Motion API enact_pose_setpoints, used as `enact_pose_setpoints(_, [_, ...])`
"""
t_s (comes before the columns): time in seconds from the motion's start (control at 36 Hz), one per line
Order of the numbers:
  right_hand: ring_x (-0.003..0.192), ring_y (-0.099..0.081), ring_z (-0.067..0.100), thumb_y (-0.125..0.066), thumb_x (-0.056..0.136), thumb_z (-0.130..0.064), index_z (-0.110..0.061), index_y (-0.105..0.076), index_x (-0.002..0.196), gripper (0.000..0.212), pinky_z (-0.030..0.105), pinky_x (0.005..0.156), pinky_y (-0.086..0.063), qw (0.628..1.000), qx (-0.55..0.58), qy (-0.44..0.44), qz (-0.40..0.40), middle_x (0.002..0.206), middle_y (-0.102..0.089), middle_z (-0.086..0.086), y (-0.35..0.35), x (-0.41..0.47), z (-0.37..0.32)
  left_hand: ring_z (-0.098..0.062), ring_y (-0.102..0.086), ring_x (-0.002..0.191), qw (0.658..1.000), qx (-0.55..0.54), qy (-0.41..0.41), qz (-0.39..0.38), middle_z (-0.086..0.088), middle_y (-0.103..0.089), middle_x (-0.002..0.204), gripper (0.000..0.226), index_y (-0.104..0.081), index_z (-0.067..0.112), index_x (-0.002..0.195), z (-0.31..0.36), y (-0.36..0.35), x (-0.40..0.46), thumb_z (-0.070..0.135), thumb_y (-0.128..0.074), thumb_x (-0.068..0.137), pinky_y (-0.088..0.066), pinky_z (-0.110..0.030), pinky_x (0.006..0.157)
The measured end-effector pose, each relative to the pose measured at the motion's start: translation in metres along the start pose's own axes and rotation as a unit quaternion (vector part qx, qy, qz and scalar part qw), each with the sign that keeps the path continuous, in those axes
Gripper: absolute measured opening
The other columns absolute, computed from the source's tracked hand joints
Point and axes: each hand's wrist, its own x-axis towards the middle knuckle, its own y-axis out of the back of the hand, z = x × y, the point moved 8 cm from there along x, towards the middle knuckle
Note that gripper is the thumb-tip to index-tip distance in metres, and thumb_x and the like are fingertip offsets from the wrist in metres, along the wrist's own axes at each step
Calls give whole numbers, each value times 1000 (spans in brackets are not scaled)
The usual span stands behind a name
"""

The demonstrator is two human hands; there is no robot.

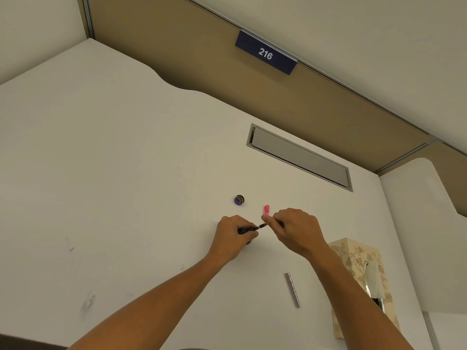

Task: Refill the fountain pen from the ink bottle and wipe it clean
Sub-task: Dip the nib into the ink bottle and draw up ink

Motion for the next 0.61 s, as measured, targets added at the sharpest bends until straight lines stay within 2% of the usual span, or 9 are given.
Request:
enact_pose_setpoints(0.11, [64, -58, 13, -27, 94, -67, -22, -64, 69, 63, 34, 57, -50, 999, 36, -20, -12, 70, -63, -6, -3, -1, 2, -16, -69, 72, 1000, 2, 0, -1, -2, -72, 87, 15, -78, 12, 93, 1, 0, 0, 15, -78, 79, -60, -33, 69])
enact_pose_setpoints(0.19, [65, -57, 12, -28, 89, -74, -25, -67, 74, 64, 32, 57, -49, 998, 50, -32, -11, 72, -63, -8, -4, -2, 3, -13, -69, 72, 1000, 5, -2, -1, -2, -72, 88, 15, -79, 12, 93, 2, 1, -1, 15, -78, 78, -60, -27, 67])
enact_pose_setpoints(0.31, [68, -56, 7, -46, 86, -72, -32, -67, 80, 46, 26, 58, -47, 997, 80, -23, -5, 74, -63, -15, -2, -5, 1, -11, -68, 74, 1000, 12, -4, 2, -1, -73, 91, 17, -78, 12, 96, 4, 2, -1, 17, -78, 79, -54, -13, 64])
enact_pose_setpoints(0.36, [70, -56, 6, -53, 87, -66, -35, -69, 85, 36, 28, 60, -50, 995, 99, -14, -2, 75, -62, -17, 1, -7, -1, -10, -68, 77, 1000, 20, -5, 4, 0, -73, 92, 19, -78, 12, 98, 5, 2, -1, 18, -77, 80, -52, -9, 65])
enact_pose_setpoints(0.53, [74, -56, 5, -56, 89, -61, -34, -71, 87, 30, 28, 64, -51, 992, 123, -8, 1, 77, -62, -18, 3, -8, -4, -13, -68, 79, 1000, 10, -2, 5, -1, -72, 91, 18, -77, 14, 97, 3, 2, -3, 18, -78, 79, -57, -17, 68])
enact_pose_setpoints(0.61, [75, -56, 6, -56, 89, -60, -34, -70, 85, 29, 23, 61, -46, 992, 123, -8, 7, 78, -63, -17, 5, -9, -5, -13, -69, 79, 1000, 1, 9, 3, -1, -72, 93, 20, -77, 13, 98, 2, 2, -2, 18, -78, 79, -56, -16, 67])
